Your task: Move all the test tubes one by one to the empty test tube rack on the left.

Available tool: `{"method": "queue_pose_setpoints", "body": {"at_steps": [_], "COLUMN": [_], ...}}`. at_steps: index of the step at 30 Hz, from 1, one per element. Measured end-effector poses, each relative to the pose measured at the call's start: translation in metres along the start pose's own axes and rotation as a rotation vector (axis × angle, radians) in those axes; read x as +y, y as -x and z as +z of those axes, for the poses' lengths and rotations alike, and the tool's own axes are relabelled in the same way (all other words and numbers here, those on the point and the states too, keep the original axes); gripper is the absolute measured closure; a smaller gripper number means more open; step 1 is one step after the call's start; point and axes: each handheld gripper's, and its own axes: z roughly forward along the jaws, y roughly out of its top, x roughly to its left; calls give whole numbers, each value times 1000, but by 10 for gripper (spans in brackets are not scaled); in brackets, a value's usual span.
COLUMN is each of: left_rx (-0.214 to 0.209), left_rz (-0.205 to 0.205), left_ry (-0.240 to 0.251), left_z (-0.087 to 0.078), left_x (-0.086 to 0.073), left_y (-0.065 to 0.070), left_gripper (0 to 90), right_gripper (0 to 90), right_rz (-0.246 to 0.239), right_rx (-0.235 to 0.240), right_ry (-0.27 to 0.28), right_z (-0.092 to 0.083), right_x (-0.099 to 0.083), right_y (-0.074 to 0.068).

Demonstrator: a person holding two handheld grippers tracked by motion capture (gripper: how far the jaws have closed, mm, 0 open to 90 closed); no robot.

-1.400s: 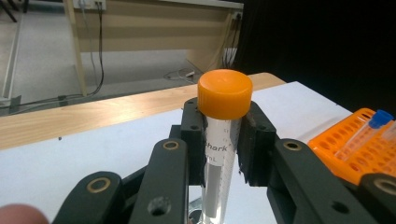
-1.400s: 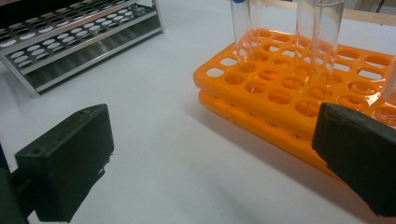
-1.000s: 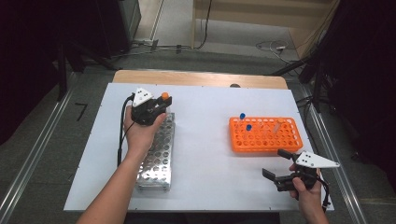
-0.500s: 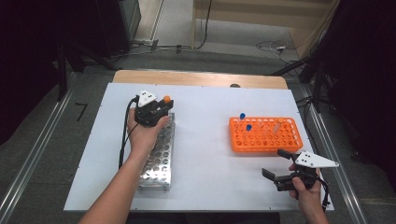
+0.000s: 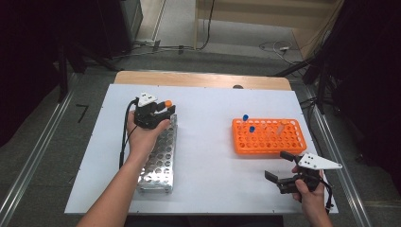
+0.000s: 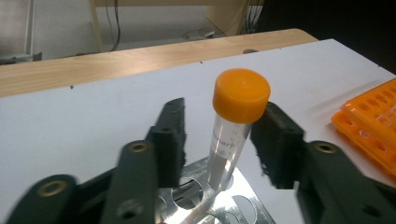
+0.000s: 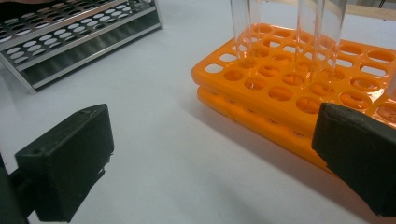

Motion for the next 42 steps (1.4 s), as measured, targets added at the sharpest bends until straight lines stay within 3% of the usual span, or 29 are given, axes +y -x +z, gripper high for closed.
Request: {"method": "queue_pose_setpoints", "body": {"at_steps": [3, 8, 11, 18, 24, 30, 42], "left_rx": [-11, -37, -56, -133, -189, -211, -251], "left_rz": [-2, -8, 6, 33, 49, 48, 30], "left_ry": [-1, 13, 15, 41, 65, 87, 81], "left_z": [-3, -12, -19, -38, -54, -64, -68], "left_x": [1, 3, 3, 1, -5, -15, -29], "left_y": [1, 1, 4, 15, 28, 37, 39], "left_gripper": [332, 266, 168, 13, 0, 0, 0], "right_gripper": [0, 0, 0, 0, 0, 0, 0], "right_rz": [5, 7, 6, 7, 18, 28, 26], "right_rx": [-2, -4, -5, -12, -24, -50, -174], "right_ry": [0, 0, 0, -1, 2, 1, 5], "right_z": [0, 0, 0, 1, 1, 1, 1], "right_x": [0, 0, 0, 0, 1, 3, 28], "right_y": [1, 1, 1, 2, 4, 7, 14]}}
